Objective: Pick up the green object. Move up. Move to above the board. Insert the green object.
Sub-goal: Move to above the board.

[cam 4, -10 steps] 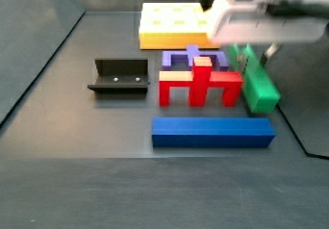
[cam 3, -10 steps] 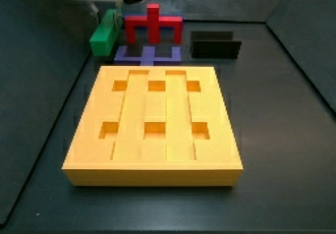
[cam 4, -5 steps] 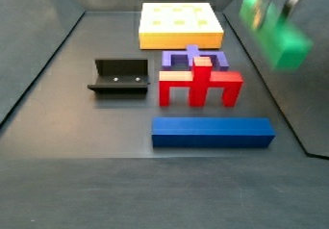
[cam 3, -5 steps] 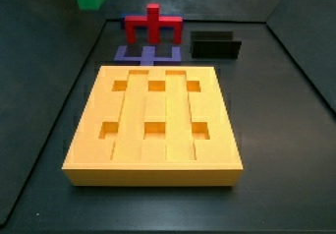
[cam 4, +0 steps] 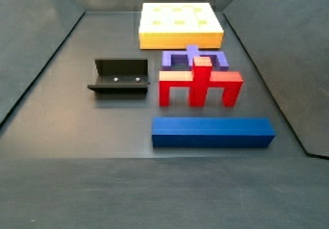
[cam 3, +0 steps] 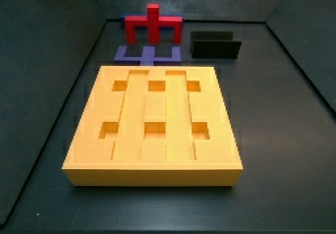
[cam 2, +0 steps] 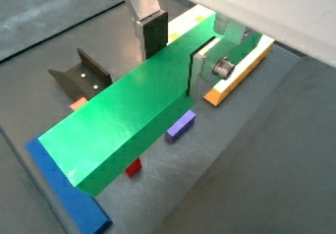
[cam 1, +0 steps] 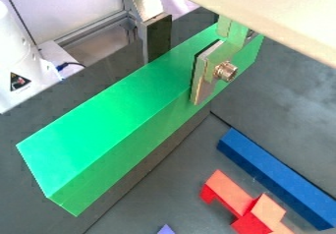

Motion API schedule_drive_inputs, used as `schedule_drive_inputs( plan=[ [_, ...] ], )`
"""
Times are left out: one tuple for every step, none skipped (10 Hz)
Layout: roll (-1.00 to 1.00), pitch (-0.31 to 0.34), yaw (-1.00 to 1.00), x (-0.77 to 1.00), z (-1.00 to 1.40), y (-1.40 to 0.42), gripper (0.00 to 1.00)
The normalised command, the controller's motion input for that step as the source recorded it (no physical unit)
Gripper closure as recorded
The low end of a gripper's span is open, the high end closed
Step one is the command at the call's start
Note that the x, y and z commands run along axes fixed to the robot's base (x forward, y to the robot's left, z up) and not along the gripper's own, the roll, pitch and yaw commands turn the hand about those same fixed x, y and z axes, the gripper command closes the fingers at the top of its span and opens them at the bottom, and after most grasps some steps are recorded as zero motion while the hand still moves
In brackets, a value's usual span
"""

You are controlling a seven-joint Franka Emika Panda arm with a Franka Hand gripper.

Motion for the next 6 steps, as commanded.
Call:
schedule_drive_inputs(
  plan=[
    [0.04, 0.098, -0.14, 0.80, 0.21, -1.40, 1.00],
    [0.06, 0.108, -0.12, 0.80, 0.19, -1.40, 1.00],
    [0.09, 0.162, -0.05, 0.84, 0.18, -1.40, 1.00],
    [-0.02, 0.159, -0.03, 0.88, 0.18, -1.40, 1.00],
    [0.00, 0.138, -0.02, 0.87, 0.19, -1.40, 1.00],
    [0.04, 0.129, 0.00, 0.85, 0.20, -1.40, 1.00]
  ],
)
